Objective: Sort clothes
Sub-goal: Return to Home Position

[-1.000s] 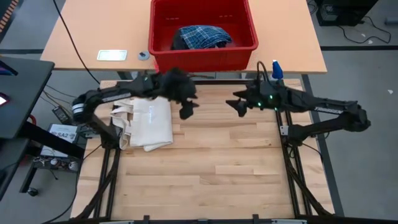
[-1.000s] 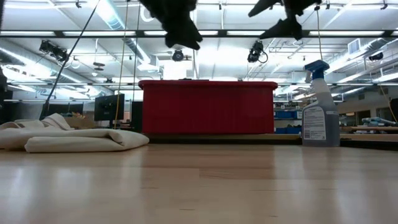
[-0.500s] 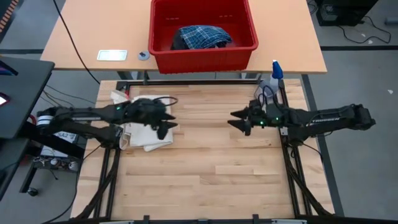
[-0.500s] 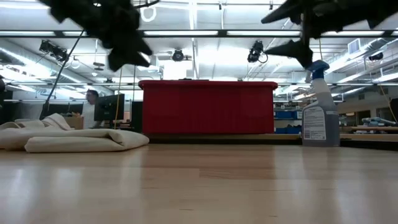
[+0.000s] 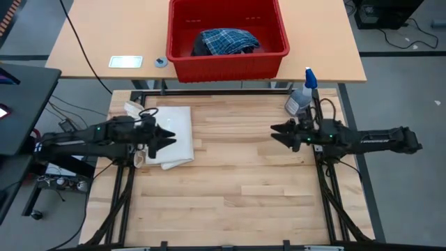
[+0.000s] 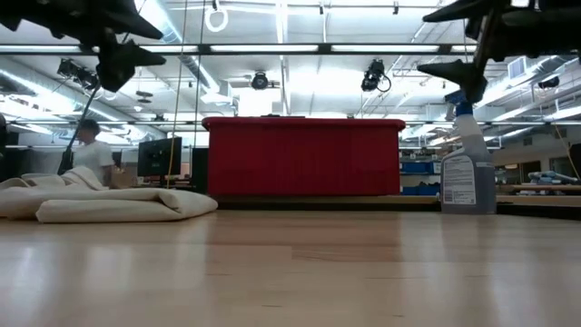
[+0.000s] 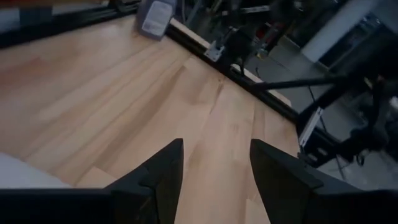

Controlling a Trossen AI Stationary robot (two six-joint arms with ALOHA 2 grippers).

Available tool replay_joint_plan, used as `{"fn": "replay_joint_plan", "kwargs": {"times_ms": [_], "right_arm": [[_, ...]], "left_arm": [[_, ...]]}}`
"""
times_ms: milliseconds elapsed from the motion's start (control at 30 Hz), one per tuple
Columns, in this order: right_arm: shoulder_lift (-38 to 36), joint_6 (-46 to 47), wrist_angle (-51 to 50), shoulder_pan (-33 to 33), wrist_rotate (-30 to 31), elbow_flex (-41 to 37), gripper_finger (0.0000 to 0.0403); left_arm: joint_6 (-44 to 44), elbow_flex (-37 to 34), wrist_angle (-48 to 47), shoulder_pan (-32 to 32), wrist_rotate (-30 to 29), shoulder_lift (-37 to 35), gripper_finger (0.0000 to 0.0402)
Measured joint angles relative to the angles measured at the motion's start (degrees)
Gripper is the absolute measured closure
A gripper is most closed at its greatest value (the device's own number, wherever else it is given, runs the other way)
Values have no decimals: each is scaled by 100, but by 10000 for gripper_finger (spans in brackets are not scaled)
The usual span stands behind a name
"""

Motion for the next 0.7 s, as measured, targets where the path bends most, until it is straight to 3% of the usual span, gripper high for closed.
{"fn": "replay_joint_plan", "kwargs": {"times_ms": [267,500,700], "right_arm": [[-816,783,706,-38,307,-895,56],[-949,1304,1583,54,753,-1532,56],[-949,2579,1546,54,998,-1755,56]], "left_arm": [[539,-2,-292,-91,-335,-541,212],[545,-1103,993,-91,-329,-720,212],[309,-2244,2283,-92,634,-893,212]]}}
